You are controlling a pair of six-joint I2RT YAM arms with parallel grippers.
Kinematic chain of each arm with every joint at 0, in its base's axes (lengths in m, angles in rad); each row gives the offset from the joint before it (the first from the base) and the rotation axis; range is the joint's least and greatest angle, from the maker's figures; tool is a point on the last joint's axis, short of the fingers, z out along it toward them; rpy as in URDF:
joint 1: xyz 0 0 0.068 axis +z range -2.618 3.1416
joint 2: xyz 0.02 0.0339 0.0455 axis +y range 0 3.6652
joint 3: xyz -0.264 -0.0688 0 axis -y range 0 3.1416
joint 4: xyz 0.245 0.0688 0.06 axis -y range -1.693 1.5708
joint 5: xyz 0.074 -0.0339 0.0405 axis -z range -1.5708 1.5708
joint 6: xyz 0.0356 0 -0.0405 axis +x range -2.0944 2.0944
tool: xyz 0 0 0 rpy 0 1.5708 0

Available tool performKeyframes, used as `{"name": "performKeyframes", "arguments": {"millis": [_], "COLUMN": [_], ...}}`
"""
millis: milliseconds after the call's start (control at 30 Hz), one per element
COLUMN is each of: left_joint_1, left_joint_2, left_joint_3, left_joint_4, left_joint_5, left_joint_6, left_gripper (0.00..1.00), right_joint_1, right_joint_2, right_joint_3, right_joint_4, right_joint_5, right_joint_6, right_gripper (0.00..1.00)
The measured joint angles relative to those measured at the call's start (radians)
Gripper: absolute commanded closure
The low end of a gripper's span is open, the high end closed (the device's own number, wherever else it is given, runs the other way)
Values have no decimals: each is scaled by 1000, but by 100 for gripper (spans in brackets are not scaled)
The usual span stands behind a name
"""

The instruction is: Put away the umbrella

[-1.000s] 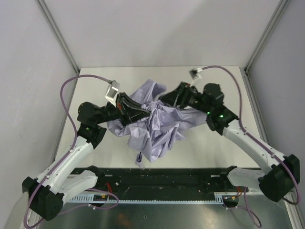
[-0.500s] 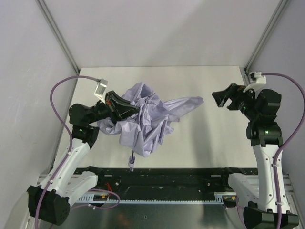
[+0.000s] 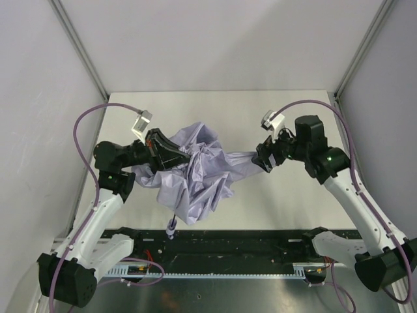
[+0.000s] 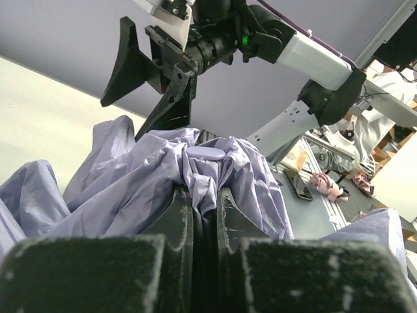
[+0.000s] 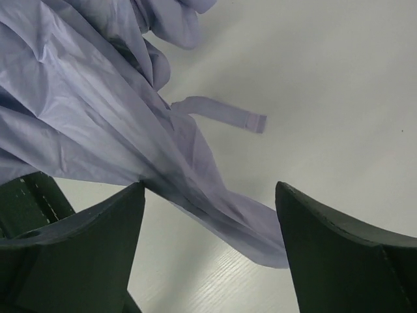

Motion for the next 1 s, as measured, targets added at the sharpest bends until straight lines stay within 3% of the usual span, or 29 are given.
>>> {"name": "performKeyframes", "arguments": {"millis": [167,333,500,567,767,1000], "left_joint_1": [0,0,0,0,0,-28], "left_joint_2": [0,0,0,0,0,0], "left_joint_3": [0,2,14,21,40,48], "left_joint_4": [0,0,0,0,4,25], "left_joint_5": [21,28,29,29,28,-21], "left_joint_6": [0,-1,-6,-7,-16,2], "left_gripper": [100,100,100,100,100,100], "right_joint_1": [-4,8,26,29,30,42], "right_joint_2": [55,77,103,103,102,69], "right_joint_3": [52,68,68,68,68,66], "right_joint_4": [-53,-95,-121,-129,-116,10], "right_joint_5": [-69,-109,-103,-97,-110,-226], "right_joint_6": [-101,-143,-159,-163,-159,13], "right_gripper": [28,50,50,54,95,100]}}
